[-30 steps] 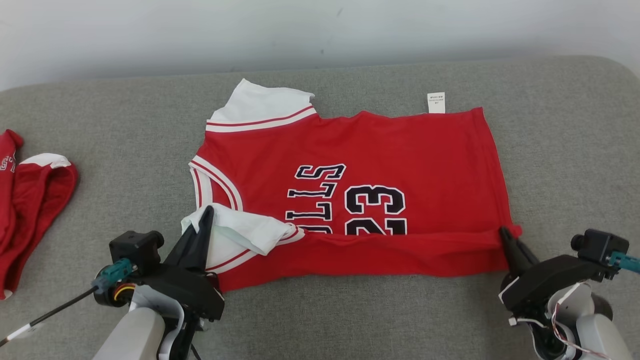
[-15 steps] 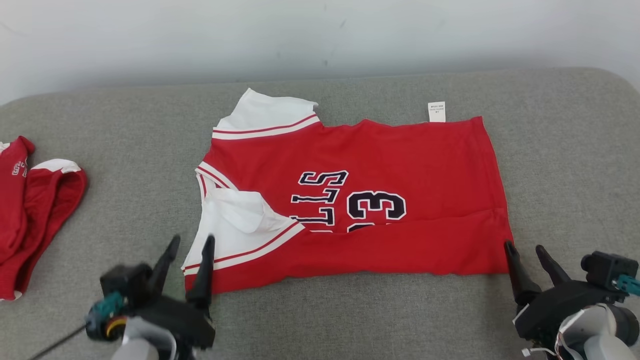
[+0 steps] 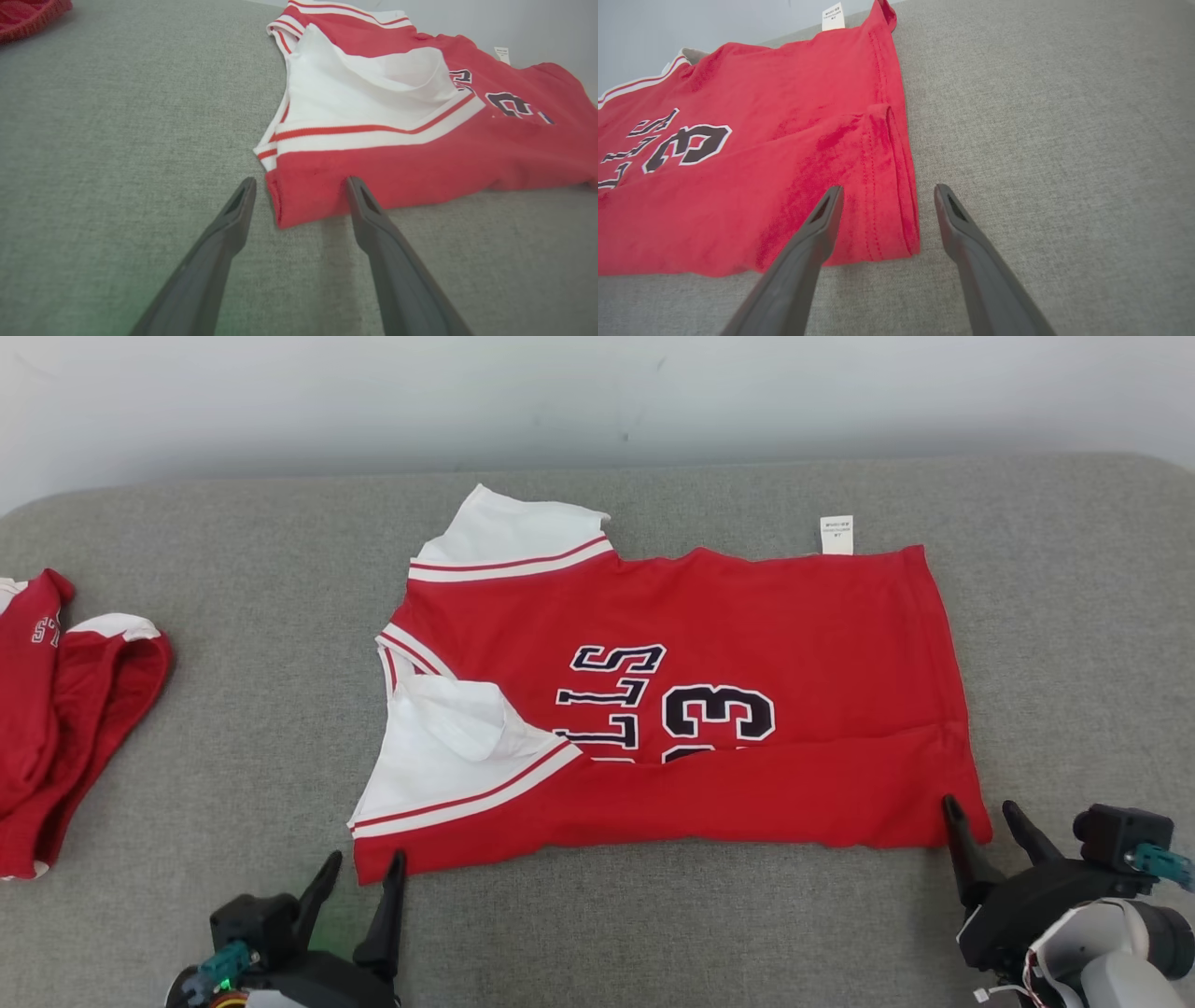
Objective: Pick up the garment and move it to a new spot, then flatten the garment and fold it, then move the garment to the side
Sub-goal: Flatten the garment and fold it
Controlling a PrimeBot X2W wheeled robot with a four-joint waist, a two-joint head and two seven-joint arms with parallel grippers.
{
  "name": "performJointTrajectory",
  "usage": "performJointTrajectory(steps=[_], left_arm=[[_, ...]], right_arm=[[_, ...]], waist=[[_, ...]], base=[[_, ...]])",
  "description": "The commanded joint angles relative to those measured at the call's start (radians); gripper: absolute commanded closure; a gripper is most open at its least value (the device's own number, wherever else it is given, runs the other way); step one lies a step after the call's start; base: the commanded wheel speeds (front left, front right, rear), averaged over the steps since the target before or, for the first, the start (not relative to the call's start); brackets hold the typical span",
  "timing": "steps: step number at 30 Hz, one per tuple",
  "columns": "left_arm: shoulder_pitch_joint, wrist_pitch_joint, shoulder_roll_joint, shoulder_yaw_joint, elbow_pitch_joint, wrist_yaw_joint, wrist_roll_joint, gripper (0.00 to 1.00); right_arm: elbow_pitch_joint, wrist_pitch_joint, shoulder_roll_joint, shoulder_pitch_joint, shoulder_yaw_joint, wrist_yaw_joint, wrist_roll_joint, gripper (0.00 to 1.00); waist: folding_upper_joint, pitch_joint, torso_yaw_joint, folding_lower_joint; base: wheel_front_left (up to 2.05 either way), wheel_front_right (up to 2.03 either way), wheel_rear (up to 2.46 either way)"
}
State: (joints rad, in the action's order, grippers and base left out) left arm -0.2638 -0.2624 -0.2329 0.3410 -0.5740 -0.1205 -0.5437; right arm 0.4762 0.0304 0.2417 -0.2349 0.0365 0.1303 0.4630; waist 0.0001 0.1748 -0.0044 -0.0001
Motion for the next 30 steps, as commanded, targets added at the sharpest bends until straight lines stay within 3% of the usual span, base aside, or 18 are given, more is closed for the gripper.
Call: performJointTrajectory(steps=[1, 5, 6, 7, 8, 9, 19, 30], left_arm=[[-0.023, -0.003, 0.003, -0.008, -0.012, 0.007, -0.001, 0.0], [-0.06, 0.008, 0.023, 0.0, -0.08, 0.0, -0.027, 0.0], [-0.067, 0.007, 0.026, 0.002, -0.093, -0.002, -0.032, 0.05], [-0.071, 0.007, 0.028, 0.004, -0.108, -0.001, -0.039, 0.69], [-0.074, 0.008, 0.032, 0.008, -0.121, -0.002, -0.045, 1.0], [-0.078, 0.008, 0.033, 0.012, -0.132, -0.004, -0.046, 1.0], [-0.016, -0.003, 0.023, -0.015, -0.089, -0.008, -0.081, 1.0], [0.247, -0.003, 0.028, -0.061, 0.129, 0.021, -0.079, 1.0]], right_arm=[[0.018, -0.004, -0.004, -0.016, 0.003, 0.0, -0.012, 0.0], [0.097, -0.004, -0.027, -0.056, 0.037, 0.0, -0.027, 0.0], [0.114, -0.008, -0.031, -0.062, 0.044, 0.0, -0.026, 0.0], [0.129, -0.013, -0.036, -0.067, 0.048, 0.0, -0.024, 0.57], [0.145, -0.02, -0.04, -0.07, 0.055, 0.0, -0.022, 0.83], [0.155, -0.03, -0.042, -0.073, 0.061, 0.0, -0.017, 1.0], [0.166, -0.118, -0.021, -0.035, 0.094, 0.0, 0.036, 1.0], [-0.011, -0.06, 0.015, 0.181, 0.065, 0.0, 0.066, 1.0]], waist=[[-0.0001, 0.009, 0.001, 0.0001], [-0.0001, 0.018, -0.001, 0.0001], [-0.0001, 0.018, -0.001, 0.0001], [-0.0001, 0.017, -0.002, 0.0001], [-0.0001, 0.014, -0.002, 0.0001], [-0.0001, 0.01, -0.001, 0.0001], [-0.0001, -0.076, 0.007, 0.0001], [-0.0001, -0.145, 0.028, 0.0001]], base=[[0.0, 0.0, 0.0], [0.0, 0.0, 0.0], [0.0, 0.0, 0.0], [0.0, 0.0, 0.0], [0.0, 0.0, 0.0], [0.0, 0.0, 0.0], [0.0, 0.0, 0.0], [0.0, 0.0, 0.0]])
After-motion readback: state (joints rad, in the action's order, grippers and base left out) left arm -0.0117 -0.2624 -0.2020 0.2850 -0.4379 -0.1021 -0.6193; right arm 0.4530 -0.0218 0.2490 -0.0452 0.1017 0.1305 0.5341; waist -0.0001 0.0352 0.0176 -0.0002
